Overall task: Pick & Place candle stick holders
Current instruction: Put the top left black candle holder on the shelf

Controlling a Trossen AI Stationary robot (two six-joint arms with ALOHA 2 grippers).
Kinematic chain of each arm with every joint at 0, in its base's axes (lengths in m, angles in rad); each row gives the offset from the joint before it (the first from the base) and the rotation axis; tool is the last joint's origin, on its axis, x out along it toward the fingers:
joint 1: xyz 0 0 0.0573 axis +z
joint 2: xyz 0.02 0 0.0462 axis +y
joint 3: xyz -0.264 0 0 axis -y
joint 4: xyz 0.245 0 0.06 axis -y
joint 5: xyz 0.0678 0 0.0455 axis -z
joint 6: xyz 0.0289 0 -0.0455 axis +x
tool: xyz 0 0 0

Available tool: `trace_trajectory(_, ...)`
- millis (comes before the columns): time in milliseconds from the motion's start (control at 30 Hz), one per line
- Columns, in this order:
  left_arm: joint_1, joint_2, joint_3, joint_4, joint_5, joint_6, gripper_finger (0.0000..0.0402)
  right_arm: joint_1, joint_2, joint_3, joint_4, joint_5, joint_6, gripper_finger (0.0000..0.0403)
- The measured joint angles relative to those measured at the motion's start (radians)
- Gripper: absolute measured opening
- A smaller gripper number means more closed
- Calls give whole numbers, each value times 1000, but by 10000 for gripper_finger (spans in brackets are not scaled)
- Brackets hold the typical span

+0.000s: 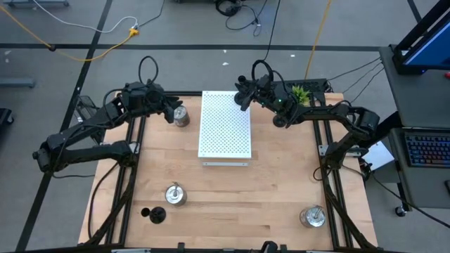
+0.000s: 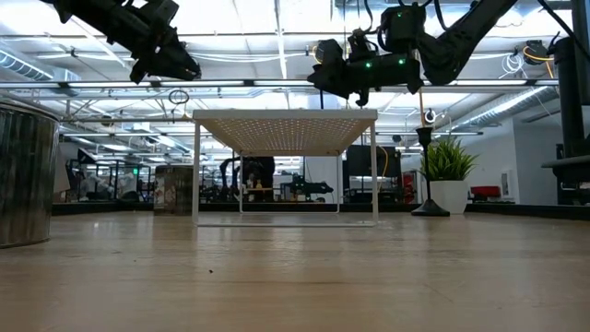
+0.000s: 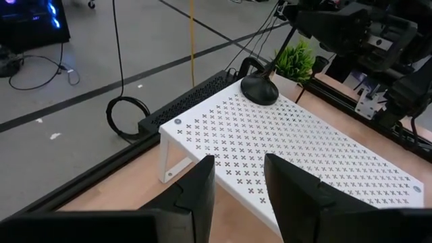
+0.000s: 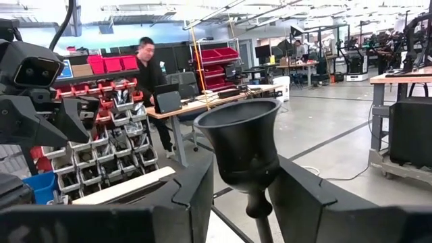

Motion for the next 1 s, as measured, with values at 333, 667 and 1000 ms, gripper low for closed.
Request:
trace_trajectory(333,0,0,0,0,1,6,133,0,0,0,44,0,25,125)
trace_trajectory(667,0,0,0,0,3,8,133,1,0,0,45,0,43,125)
trace_trajectory(1000,0,0,0,0,3,10,133,0,0,0,45,1,36,134)
